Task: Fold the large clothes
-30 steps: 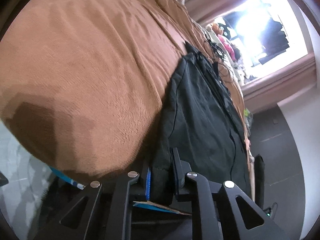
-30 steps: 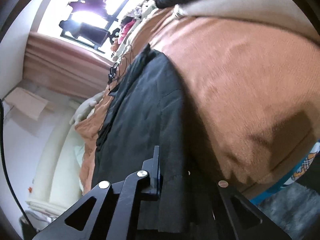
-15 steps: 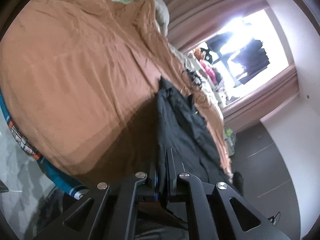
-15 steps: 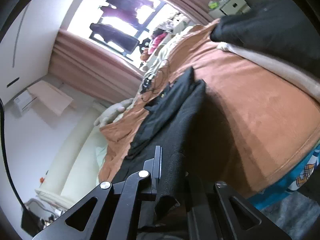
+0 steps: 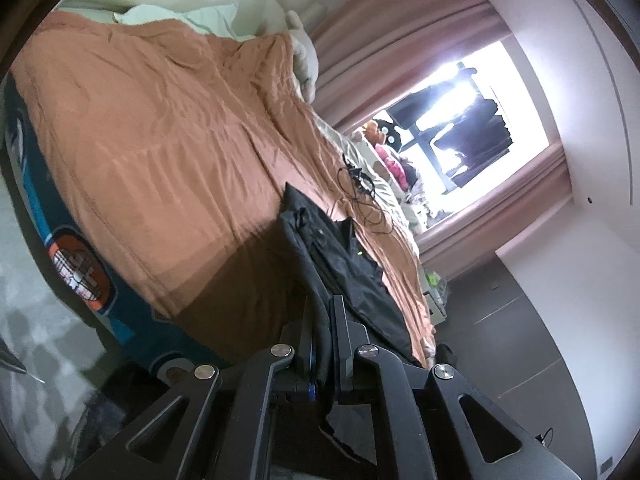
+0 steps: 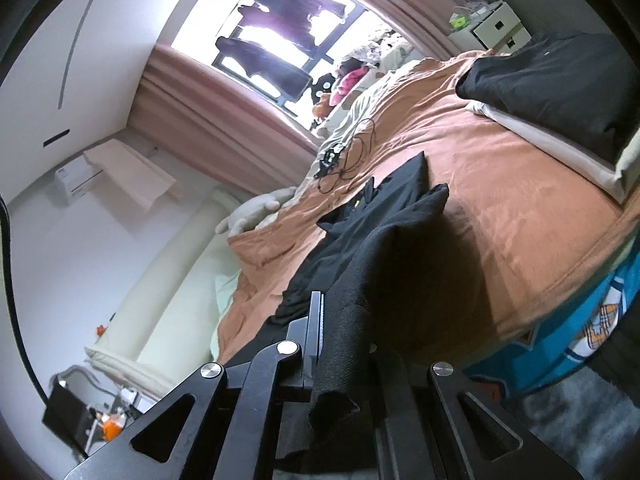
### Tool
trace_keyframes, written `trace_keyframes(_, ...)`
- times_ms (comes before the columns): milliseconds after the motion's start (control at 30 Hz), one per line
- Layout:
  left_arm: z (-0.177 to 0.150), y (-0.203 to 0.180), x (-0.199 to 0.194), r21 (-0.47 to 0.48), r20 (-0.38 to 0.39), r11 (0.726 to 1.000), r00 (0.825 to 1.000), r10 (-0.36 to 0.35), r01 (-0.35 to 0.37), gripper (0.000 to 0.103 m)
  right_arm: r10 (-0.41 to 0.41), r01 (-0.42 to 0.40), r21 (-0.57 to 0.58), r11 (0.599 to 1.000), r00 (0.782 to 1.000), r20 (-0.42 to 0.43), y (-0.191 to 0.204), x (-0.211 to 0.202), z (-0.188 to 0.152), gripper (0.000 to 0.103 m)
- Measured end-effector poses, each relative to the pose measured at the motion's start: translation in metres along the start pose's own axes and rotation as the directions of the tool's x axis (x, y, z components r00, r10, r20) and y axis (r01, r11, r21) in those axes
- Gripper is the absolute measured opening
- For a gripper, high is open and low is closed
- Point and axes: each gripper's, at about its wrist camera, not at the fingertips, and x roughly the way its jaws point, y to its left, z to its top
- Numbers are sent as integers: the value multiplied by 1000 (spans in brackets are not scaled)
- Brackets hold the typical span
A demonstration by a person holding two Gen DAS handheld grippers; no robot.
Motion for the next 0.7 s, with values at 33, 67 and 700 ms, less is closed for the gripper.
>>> trace_keyframes(33,-2,1,-8,-2,4,1000,1000,-4,4,4,2,-2,-7,1000,1000,1,3,-6,-3,3)
trace_keyframes(67,-4,1,-14,-6,7,1000,1000,-7,7,4,6,-6,-9,1000,1000,1,5,-9,-6,3)
trace_keyframes(700,2,-20,-68,-4,89,995,992,-94,95,4,73,-71,-63,995,997,17,38,-42,-7,3)
